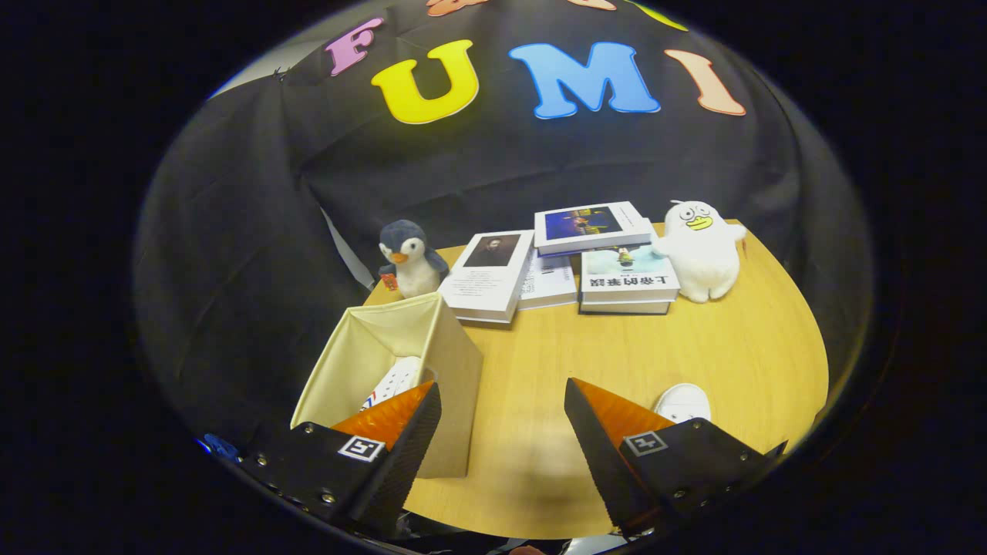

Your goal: Open the storage box then place both shoes into the box .Put the left shoe in first, then the right shoe, with the right side of both shoes facing outward in a uniform manner.

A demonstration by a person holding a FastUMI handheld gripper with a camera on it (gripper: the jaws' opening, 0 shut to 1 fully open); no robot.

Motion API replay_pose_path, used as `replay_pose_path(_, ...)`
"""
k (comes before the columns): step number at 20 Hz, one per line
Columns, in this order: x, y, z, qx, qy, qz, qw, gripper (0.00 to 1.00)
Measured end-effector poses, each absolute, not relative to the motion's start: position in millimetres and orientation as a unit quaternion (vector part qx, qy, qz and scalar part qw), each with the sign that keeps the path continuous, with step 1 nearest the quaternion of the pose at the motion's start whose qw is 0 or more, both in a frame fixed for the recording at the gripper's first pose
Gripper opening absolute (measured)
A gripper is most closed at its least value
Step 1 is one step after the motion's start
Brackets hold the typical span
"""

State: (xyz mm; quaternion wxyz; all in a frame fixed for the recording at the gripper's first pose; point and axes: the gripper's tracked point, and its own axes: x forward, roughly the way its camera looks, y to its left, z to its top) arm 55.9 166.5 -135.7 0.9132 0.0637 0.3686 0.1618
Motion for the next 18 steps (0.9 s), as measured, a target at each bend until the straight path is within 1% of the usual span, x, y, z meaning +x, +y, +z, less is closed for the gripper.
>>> replay_pose_path(8,55,62,-158,0.073,0.378,0.091,0.918,0.97)
replay_pose_path(18,34,-15,-238,0.052,0.453,0.027,0.89,0.97)
